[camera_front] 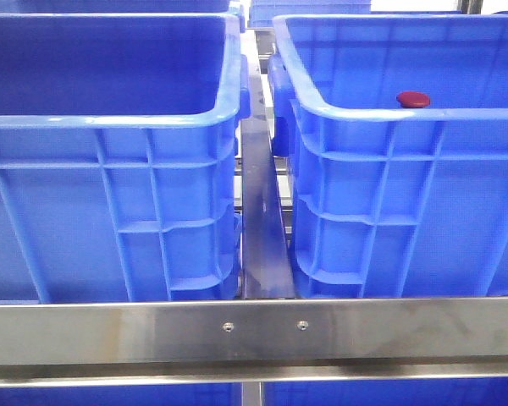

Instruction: Pick red and yellow buttons and place in box

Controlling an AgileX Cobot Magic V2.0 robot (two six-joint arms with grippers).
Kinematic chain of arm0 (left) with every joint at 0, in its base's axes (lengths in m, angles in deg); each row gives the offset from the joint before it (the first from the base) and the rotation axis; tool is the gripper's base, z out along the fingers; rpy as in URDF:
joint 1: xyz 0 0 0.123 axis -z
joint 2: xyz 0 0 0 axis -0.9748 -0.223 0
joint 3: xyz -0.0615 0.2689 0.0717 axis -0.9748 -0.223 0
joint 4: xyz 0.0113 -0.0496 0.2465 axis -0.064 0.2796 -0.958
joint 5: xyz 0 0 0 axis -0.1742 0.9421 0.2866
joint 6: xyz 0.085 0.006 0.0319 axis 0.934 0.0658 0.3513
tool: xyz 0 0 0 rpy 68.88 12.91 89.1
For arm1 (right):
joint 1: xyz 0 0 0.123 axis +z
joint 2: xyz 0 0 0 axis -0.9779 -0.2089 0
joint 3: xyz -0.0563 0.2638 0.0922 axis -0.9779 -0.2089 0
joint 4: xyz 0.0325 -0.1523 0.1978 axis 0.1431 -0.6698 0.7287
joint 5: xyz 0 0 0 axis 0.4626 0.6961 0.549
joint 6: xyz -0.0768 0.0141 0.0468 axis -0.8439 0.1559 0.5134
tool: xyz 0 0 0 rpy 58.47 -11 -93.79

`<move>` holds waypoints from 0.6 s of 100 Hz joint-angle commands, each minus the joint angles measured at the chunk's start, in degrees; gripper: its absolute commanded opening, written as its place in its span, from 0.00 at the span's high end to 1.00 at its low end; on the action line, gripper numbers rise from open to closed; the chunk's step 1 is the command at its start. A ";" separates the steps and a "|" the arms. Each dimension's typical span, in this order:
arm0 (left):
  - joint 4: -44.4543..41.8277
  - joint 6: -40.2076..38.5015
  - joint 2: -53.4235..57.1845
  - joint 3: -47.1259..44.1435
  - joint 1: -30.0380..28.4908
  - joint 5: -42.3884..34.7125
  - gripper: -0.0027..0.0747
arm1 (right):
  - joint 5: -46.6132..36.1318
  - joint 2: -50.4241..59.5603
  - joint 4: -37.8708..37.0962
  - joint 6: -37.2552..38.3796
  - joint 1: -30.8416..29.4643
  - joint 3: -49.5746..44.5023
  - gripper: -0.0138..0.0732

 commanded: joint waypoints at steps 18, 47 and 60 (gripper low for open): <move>0.14 0.72 1.70 -3.03 0.65 -3.05 0.99 | -0.92 -0.62 0.89 -0.42 -0.25 1.53 0.92; 0.14 0.72 1.70 -3.03 0.64 -3.05 0.99 | -0.92 -0.62 0.89 -0.42 -0.25 1.53 0.92; 0.14 0.72 1.70 -3.03 0.64 -3.05 0.99 | -0.92 -0.62 0.89 -0.42 -0.25 1.53 0.92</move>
